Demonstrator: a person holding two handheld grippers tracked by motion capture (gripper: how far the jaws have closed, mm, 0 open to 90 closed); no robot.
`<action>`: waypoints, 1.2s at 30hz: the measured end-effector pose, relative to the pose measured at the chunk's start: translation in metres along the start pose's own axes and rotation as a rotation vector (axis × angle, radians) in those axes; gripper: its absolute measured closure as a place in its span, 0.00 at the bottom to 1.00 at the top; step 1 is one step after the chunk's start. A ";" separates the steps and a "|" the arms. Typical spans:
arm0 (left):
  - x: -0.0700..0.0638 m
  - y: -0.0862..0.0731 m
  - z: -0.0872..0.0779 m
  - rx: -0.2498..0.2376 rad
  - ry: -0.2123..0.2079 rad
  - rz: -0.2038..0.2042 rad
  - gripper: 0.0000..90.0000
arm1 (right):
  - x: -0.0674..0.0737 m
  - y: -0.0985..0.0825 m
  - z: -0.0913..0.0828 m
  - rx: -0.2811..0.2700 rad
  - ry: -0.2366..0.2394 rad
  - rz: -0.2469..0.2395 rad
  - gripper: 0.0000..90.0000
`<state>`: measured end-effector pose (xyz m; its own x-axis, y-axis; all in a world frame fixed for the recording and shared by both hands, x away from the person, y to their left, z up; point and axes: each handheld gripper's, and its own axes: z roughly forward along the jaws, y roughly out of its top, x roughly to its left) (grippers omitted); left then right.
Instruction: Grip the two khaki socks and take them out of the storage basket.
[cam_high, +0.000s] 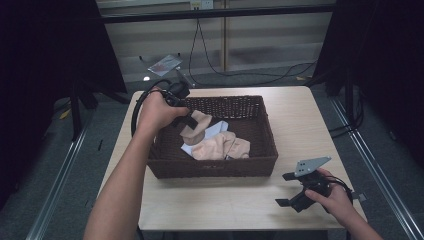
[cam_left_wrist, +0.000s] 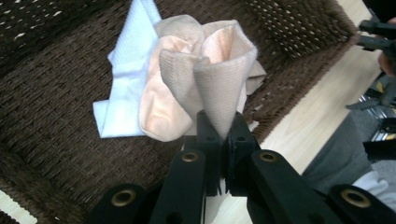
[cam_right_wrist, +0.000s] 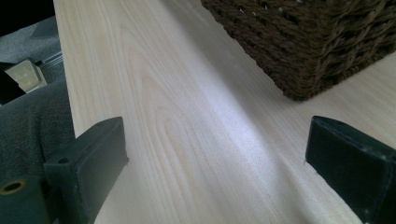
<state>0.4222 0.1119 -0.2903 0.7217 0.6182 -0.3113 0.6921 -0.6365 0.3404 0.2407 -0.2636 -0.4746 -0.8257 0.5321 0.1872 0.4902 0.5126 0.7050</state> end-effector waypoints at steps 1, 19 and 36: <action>-0.002 0.000 -0.002 -0.004 -0.001 -0.002 0.97 | 0.000 0.000 0.000 0.001 0.000 0.000 0.06; -0.026 -0.002 -0.017 0.039 -0.036 0.057 0.97 | 0.000 0.000 0.000 0.000 0.000 -0.001 0.06; -0.046 -0.009 -0.024 0.070 -0.061 0.121 0.97 | 0.001 0.001 0.000 0.001 0.003 -0.004 0.06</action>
<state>0.3824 0.1003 -0.2578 0.7979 0.5071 -0.3258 0.5975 -0.7367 0.3166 0.2401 -0.2624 -0.4743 -0.8287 0.5278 0.1862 0.4869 0.5159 0.7048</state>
